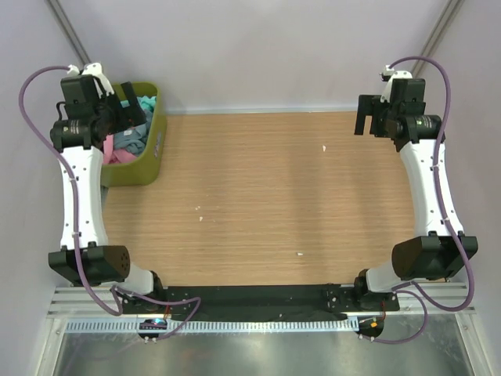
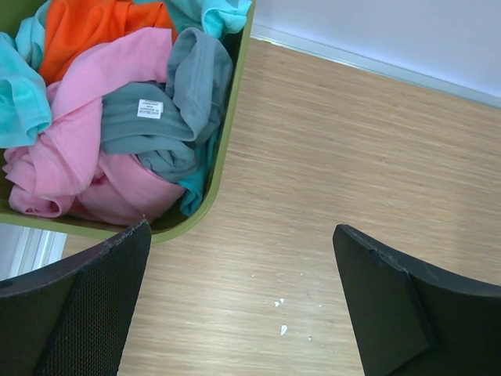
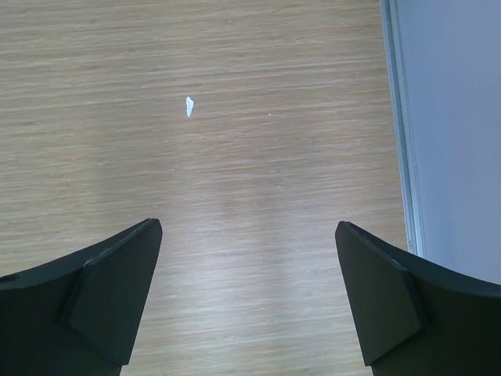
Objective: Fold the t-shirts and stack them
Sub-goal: Grab the tshirt from the pile
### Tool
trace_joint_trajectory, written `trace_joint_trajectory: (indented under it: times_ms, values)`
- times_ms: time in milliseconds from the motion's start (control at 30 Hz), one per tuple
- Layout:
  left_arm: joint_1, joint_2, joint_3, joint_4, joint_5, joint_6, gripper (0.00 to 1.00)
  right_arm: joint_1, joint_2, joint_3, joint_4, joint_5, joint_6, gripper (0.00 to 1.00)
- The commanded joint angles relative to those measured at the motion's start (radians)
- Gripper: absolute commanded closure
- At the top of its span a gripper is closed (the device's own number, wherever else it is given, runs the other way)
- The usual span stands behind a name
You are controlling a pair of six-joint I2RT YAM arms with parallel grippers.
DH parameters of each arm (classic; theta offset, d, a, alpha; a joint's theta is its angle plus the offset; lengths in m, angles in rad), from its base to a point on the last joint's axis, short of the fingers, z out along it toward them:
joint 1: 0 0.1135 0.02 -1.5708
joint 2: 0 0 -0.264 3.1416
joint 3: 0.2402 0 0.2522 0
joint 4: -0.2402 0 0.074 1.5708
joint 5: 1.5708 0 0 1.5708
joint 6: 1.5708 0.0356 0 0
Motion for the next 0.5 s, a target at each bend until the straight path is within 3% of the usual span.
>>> trace_joint_trajectory:
  times_ms: [0,100,200,300,467]
  values:
    - [0.004,-0.093,-0.072,0.055,0.056,0.032,0.00,0.004,-0.042,-0.047,0.057,0.037,-0.019,0.00]
    - [0.004,-0.211,-0.170,0.131,0.053,0.061,0.01,0.004,-0.016,-0.043,0.074,0.015,-0.122,0.00]
    - [0.004,-0.268,-0.250,0.217,0.109,0.228,0.02,0.004,0.034,0.019,0.065,-0.066,-0.165,0.00]
    - [0.003,-0.276,-0.379,0.371,-0.101,0.280,0.00,0.004,0.152,0.120,0.039,-0.163,-0.119,0.00]
    - [0.003,-0.120,-0.317,0.382,-0.219,0.363,0.00,0.007,0.254,0.227,0.017,-0.292,-0.110,0.00]
